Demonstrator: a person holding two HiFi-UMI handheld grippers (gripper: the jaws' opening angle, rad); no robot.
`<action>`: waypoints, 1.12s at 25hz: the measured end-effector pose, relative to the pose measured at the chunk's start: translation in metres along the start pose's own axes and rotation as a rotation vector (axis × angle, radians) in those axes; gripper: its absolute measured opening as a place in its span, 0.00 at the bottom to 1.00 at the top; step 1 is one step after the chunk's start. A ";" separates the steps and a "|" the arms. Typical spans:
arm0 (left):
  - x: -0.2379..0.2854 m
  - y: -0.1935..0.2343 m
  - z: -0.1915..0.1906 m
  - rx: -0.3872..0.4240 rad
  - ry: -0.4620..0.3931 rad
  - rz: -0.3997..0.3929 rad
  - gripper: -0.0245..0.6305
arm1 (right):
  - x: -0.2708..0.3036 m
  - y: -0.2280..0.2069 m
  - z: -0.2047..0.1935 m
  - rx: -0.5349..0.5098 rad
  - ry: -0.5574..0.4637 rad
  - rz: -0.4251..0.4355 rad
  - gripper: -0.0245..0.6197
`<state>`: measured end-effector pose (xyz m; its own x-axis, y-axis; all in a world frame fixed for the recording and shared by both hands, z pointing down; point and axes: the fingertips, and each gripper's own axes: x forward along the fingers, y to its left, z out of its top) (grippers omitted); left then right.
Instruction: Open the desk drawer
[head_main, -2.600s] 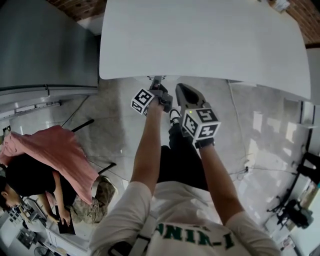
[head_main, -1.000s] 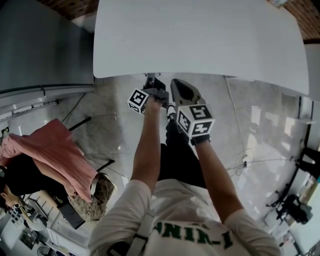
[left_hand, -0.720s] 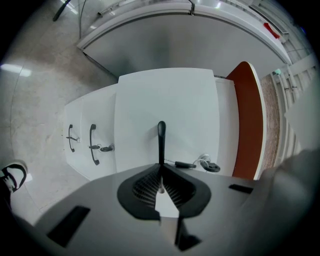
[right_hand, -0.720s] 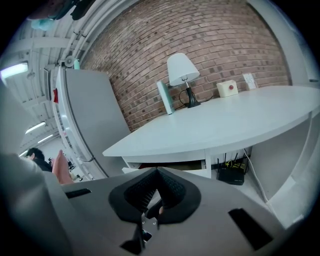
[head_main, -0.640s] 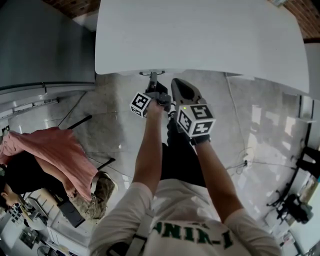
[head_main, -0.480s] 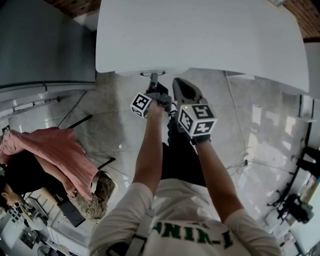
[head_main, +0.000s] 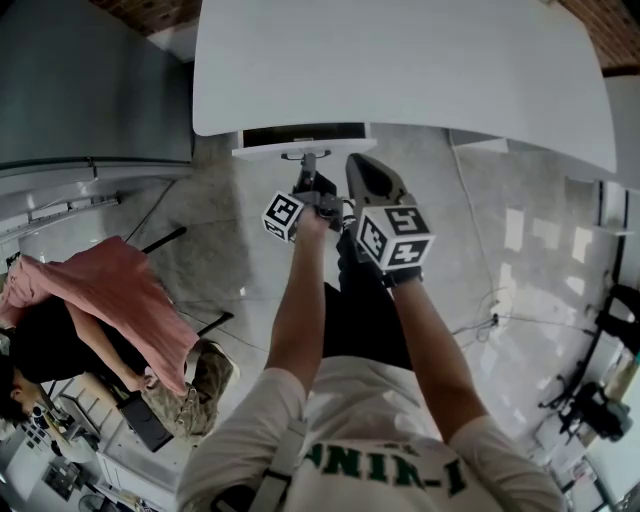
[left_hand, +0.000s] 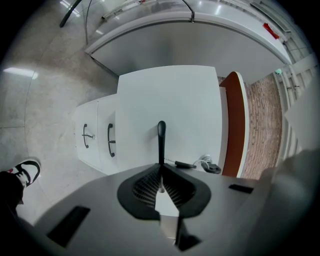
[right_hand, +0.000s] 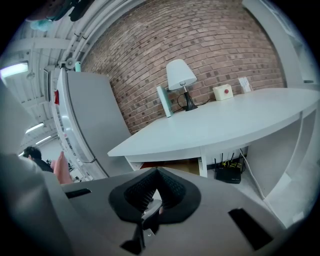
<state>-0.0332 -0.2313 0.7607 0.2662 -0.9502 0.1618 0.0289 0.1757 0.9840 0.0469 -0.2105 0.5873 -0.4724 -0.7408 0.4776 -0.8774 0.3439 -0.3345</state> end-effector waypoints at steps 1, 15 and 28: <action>-0.003 0.001 -0.001 -0.001 0.001 0.000 0.06 | -0.002 0.001 -0.001 0.000 -0.001 -0.001 0.04; -0.047 0.008 -0.010 -0.003 0.009 0.016 0.06 | -0.032 0.014 -0.011 0.032 -0.025 0.003 0.04; -0.078 0.017 -0.016 -0.010 0.008 0.026 0.06 | -0.045 0.030 -0.026 0.068 -0.033 0.009 0.04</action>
<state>-0.0385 -0.1501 0.7641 0.2745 -0.9433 0.1866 0.0314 0.2028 0.9787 0.0396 -0.1513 0.5769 -0.4758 -0.7570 0.4478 -0.8651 0.3110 -0.3936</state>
